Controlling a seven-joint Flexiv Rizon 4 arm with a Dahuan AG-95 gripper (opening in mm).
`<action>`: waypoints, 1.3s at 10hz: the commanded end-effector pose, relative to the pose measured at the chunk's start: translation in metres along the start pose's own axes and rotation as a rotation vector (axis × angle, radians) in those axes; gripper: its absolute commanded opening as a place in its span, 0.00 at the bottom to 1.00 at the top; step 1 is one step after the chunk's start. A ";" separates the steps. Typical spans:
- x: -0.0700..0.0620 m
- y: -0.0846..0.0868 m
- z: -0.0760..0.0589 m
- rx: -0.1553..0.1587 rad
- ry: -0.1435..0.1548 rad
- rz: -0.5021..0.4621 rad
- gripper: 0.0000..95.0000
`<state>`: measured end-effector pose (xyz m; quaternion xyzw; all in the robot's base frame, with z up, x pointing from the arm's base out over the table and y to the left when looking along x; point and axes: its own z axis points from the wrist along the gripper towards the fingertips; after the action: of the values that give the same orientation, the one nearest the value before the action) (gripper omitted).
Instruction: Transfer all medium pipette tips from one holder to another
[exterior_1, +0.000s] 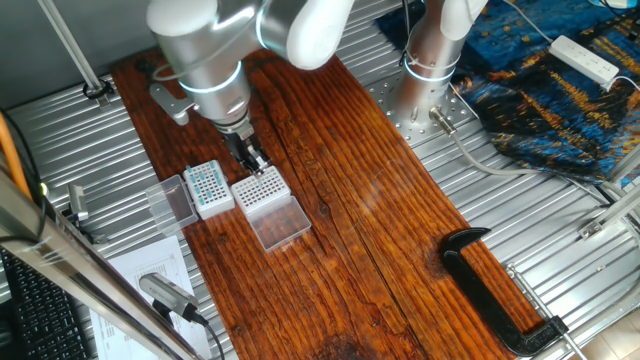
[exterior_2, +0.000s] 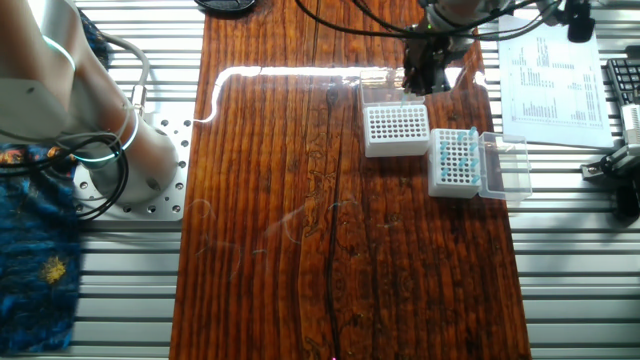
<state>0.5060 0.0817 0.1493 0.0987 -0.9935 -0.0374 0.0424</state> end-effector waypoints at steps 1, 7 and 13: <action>-0.003 0.000 0.001 0.001 -0.013 0.003 0.00; -0.014 0.003 0.006 -0.004 -0.004 0.020 0.00; -0.015 0.005 0.008 -0.001 0.002 0.019 0.00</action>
<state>0.5189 0.0895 0.1413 0.0898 -0.9943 -0.0367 0.0443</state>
